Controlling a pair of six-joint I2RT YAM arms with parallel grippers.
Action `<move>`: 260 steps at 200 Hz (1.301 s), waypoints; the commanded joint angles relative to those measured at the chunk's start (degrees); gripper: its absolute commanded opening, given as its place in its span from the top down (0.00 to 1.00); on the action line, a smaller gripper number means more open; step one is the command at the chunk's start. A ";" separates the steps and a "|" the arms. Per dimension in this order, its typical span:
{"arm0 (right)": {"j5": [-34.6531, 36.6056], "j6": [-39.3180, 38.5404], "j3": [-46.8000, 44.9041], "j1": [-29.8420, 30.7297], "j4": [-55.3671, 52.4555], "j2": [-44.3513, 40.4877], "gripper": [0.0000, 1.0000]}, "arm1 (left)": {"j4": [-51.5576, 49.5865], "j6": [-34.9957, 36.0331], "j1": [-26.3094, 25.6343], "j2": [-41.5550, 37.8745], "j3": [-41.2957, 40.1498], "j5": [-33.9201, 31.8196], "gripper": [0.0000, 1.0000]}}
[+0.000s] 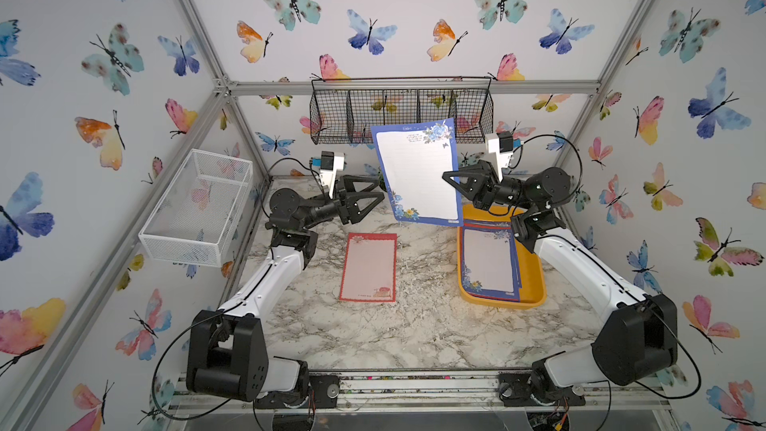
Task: Take out the stationery paper from the storage box
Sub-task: Pick up the stationery paper from the storage box.
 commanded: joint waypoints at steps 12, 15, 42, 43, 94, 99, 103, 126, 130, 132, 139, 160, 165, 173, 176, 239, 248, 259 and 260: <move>-0.22 7.28 -1.68 1.45 11.83 2.68 0.98 | 3.22 -2.24 -0.53 1.14 1.05 0.67 0.33; -0.21 7.90 -1.79 1.57 12.88 3.01 0.98 | 3.22 -2.28 -0.57 1.14 1.06 0.62 0.33; -0.13 12.09 -1.93 2.08 18.42 4.84 0.98 | 3.22 -2.25 -0.57 1.11 0.72 0.63 0.37; -0.08 12.16 -1.96 2.08 18.54 4.86 0.98 | 3.22 -2.22 -0.57 1.11 0.71 0.65 0.38; 1.23 11.78 -3.60 2.35 18.40 4.52 0.98 | 3.57 -1.68 -0.67 -0.56 -0.23 0.70 0.64; 1.40 11.70 -3.85 2.34 18.36 4.39 0.98 | 3.71 -1.67 -0.75 -0.72 -0.33 0.68 0.67; 1.50 11.67 -4.04 2.39 18.31 4.30 0.98 | 3.75 -1.67 -0.75 -0.80 -0.42 0.60 0.68; 2.15 11.18 -5.13 2.59 17.82 3.91 0.98 | 3.79 -1.76 -0.91 -1.10 -0.61 0.19 0.69; 2.23 11.09 -5.30 2.67 17.73 3.93 0.98 | 3.79 -1.83 -0.97 -1.16 -0.61 0.18 0.69; 2.24 11.08 -5.37 2.69 17.70 3.91 0.98 | 3.83 -1.86 -0.94 -1.17 -0.61 0.18 0.69; 2.25 11.08 -5.50 2.85 17.61 3.91 0.98 | 3.76 -2.00 -1.01 -1.18 -0.60 0.11 0.69; 2.64 10.75 -5.94 3.30 17.30 3.91 0.98 | 3.77 -1.88 -1.44 -1.36 -0.60 0.28 0.70; 2.76 10.65 -5.99 3.35 17.15 3.82 0.98 | 3.78 -1.85 -1.58 -1.44 -0.66 0.31 0.70; 2.93 10.43 -6.17 3.48 17.07 3.77 0.98 | 3.79 -1.72 -1.63 -1.63 -0.75 0.32 0.71; 2.95 10.34 -6.21 3.48 17.06 3.74 0.98 | 3.80 -1.68 -1.63 -1.69 -0.78 0.32 0.72; 4.18 8.56 -6.14 3.84 14.50 2.90 0.98 | 4.37 -0.98 -1.81 -3.67 -2.02 0.37 0.92; 4.27 8.21 -6.12 3.84 13.92 2.70 0.98 | 4.51 -0.80 -1.81 -4.00 -2.39 0.22 0.93; 4.36 7.92 -6.12 3.84 13.49 2.51 0.98 | 4.53 -0.61 -1.81 -4.40 -2.62 0.23 0.96; 4.36 7.87 -6.12 3.84 13.43 2.50 0.98 | 4.54 -0.57 -1.85 -4.46 -2.63 0.23 0.97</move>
